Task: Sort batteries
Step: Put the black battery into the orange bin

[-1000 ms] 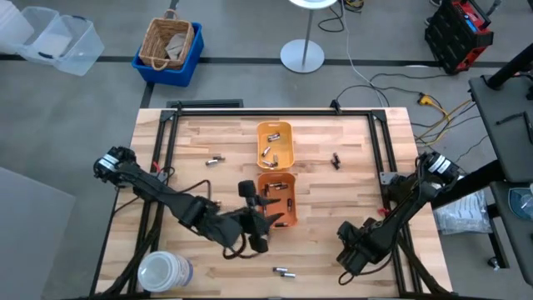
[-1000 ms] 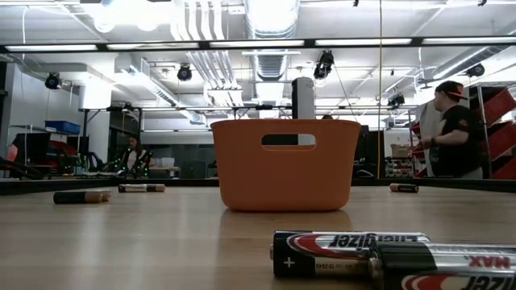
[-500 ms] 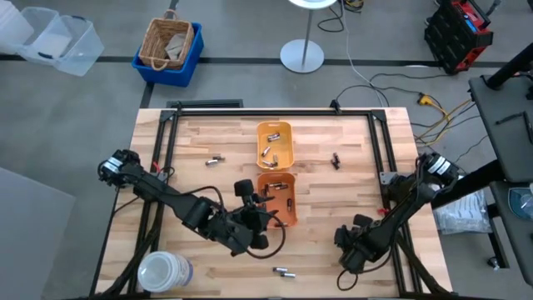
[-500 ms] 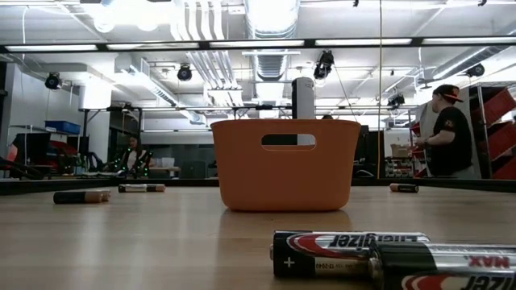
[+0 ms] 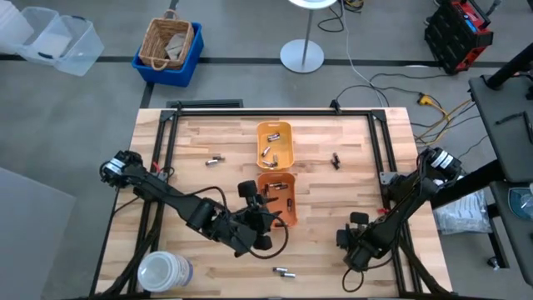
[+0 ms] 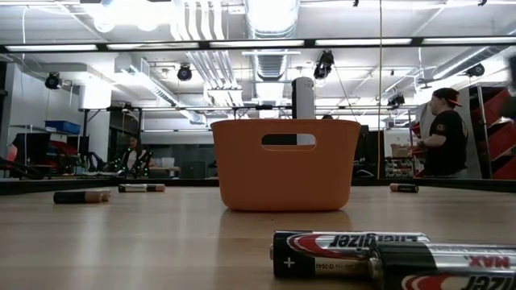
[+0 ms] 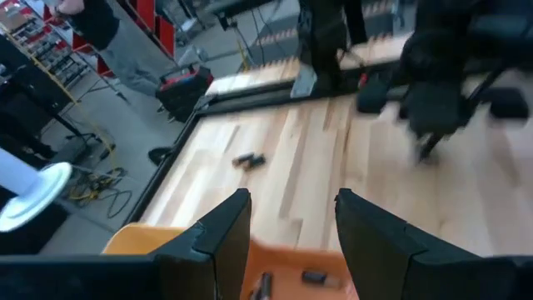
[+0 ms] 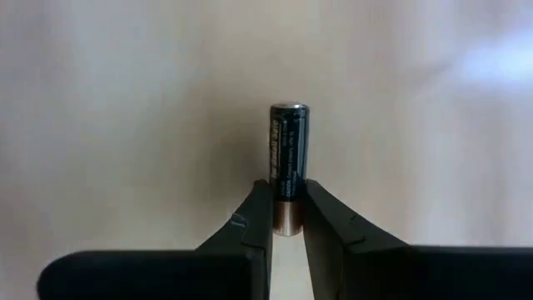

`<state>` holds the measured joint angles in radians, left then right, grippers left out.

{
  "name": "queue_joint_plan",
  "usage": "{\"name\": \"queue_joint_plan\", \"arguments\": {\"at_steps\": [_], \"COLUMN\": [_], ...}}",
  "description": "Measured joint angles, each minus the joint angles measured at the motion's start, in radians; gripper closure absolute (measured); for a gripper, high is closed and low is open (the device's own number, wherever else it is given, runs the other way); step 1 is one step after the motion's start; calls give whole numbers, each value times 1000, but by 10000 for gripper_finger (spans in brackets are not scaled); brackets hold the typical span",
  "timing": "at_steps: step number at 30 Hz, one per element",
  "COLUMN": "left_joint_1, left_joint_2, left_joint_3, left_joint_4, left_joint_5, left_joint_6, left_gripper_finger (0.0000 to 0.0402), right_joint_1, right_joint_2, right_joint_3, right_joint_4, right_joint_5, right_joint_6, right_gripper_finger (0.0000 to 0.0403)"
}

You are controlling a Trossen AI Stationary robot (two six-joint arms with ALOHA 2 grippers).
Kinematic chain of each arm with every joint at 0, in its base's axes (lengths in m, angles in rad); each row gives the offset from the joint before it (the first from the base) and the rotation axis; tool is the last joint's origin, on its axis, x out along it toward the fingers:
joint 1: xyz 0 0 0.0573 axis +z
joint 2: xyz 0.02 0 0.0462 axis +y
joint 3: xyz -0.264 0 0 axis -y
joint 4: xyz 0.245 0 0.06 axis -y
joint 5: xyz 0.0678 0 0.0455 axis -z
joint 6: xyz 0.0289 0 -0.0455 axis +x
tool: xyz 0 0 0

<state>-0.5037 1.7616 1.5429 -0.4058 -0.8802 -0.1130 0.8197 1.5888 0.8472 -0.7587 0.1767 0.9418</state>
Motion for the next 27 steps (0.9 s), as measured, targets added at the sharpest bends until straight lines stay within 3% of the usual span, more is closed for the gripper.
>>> {"name": "queue_joint_plan", "arguments": {"at_steps": [3,7,12,16,21,27], "left_joint_1": [3,5,5,21,21,8], "left_joint_2": [27,67,116,142,132,122], "left_joint_3": [0,1,1,1,38,142], "left_joint_4": [97,197,196,198,-13,-352], "left_joint_5": [-11,-6,5,-28,-101,-98], "left_joint_6": [-2,-43,-90,-105,-212,-272], "left_gripper_finger": [244,244,244,244,246,247], "right_joint_1": [10,44,95,77,11,-80], "right_joint_2": [-78,-207,-361,-471,-581,-656], "right_joint_3": [-8,-14,-36,-79,-116,-154], "right_joint_4": [-20,-20,-1,118,219,336], "right_joint_5": [153,239,408,503,502,499], "right_joint_6": [-48,-105,-181,-301,-411,-518], "right_gripper_finger": [369,369,369,369,369,369]}}
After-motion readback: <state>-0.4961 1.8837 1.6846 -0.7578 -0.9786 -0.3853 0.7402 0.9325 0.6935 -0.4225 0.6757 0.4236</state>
